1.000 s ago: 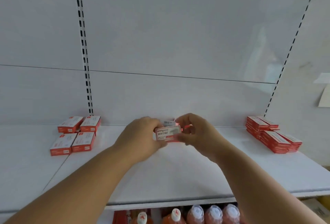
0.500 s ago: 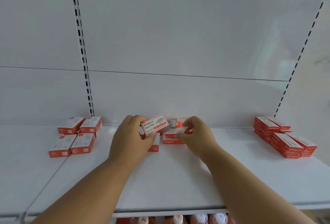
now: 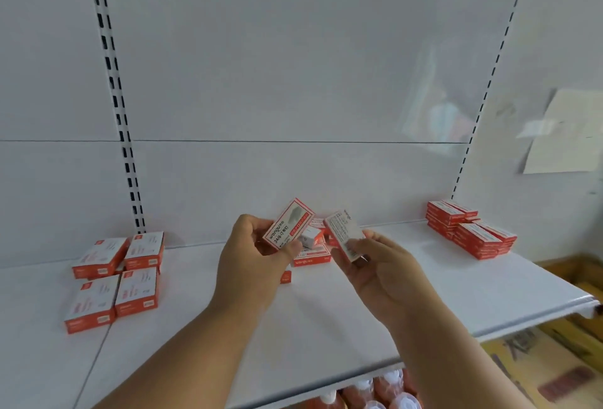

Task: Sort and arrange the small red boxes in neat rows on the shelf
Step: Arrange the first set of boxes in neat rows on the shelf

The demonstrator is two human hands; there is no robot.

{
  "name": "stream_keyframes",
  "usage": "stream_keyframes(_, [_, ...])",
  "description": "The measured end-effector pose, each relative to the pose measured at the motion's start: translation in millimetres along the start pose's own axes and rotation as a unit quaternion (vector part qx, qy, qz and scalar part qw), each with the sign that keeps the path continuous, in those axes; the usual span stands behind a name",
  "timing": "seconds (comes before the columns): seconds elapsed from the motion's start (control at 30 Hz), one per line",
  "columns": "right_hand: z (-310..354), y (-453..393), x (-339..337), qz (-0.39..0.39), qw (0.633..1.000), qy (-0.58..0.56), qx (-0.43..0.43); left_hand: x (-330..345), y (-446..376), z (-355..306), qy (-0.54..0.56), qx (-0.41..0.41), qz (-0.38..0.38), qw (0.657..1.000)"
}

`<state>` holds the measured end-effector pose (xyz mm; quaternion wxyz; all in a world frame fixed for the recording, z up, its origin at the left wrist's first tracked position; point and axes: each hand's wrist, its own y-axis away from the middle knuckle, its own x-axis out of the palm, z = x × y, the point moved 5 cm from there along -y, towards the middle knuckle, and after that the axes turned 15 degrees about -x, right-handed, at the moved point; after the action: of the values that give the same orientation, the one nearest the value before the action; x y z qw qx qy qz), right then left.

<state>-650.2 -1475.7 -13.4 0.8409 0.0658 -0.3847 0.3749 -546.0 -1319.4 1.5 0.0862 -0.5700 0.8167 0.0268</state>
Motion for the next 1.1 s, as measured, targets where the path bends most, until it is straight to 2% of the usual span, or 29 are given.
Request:
stream_keyframes(0.13, [11.5, 23.9, 2.4, -0.025, 0.996, -0.085, -0.015, 4.0, 20.4, -7.8, 0.006, 0.029, 0.027, 0.999])
stream_keyframes(0.23, [26.3, 40.6, 1.6, -0.043, 0.991, -0.129, -0.009, 7.6, 36.6, -11.4, 0.044, 0.011, 0.059, 0.997])
stream_keyframes(0.3, [34.9, 47.0, -3.4, -0.035, 0.991, -0.126, -0.014, 16.2, 47.7, -13.8, 0.072, -0.011, 0.083, 0.994])
stream_keyframes(0.37, [45.6, 49.8, -11.8, -0.024, 0.997, -0.073, -0.033, 33.8, 57.6, -14.7, 0.104, -0.042, 0.119, 0.987])
stream_keyframes(0.43, [58.2, 49.7, -24.2, -0.023, 0.998, -0.02, -0.056, 60.3, 66.2, -11.1, 0.202, -0.114, 0.179, 0.956])
stream_keyframes(0.53, [82.2, 49.0, -47.5, -0.048, 0.995, 0.029, -0.084, 105.6, 80.3, -14.4, 0.335, -0.217, 0.251, 0.882])
stream_keyframes(0.6, [98.6, 44.2, -70.1, -0.078, 0.99, 0.087, -0.085, 137.0, 82.7, -15.9, 0.351, -0.244, 0.252, 0.868])
stream_keyframes(0.7, [125.8, 30.8, -110.7, -0.117, 0.974, 0.173, -0.087, 186.5, 79.5, -17.7, 0.335, -0.249, 0.237, 0.878])
stream_keyframes(0.8, [161.1, 8.2, -147.4, -0.098, 0.952, 0.272, -0.105, 234.9, 69.8, -21.7, 0.273, -0.222, 0.193, 0.916])
stream_keyframes(0.87, [190.5, -10.7, -167.4, -0.067, 0.924, 0.357, -0.123, 265.6, 62.8, -28.8, 0.237, -0.206, 0.165, 0.935])
stream_keyframes(1.0, [240.9, -64.2, -206.0, -0.053, 0.881, 0.447, -0.147, 321.2, 48.6, -52.9, 0.163, -0.179, 0.148, 0.959])
stream_keyframes(1.1, [258.1, -116.6, -227.2, -0.035, 0.816, 0.551, -0.17, 347.4, 33.3, -66.9, 0.103, -0.157, 0.104, 0.977])
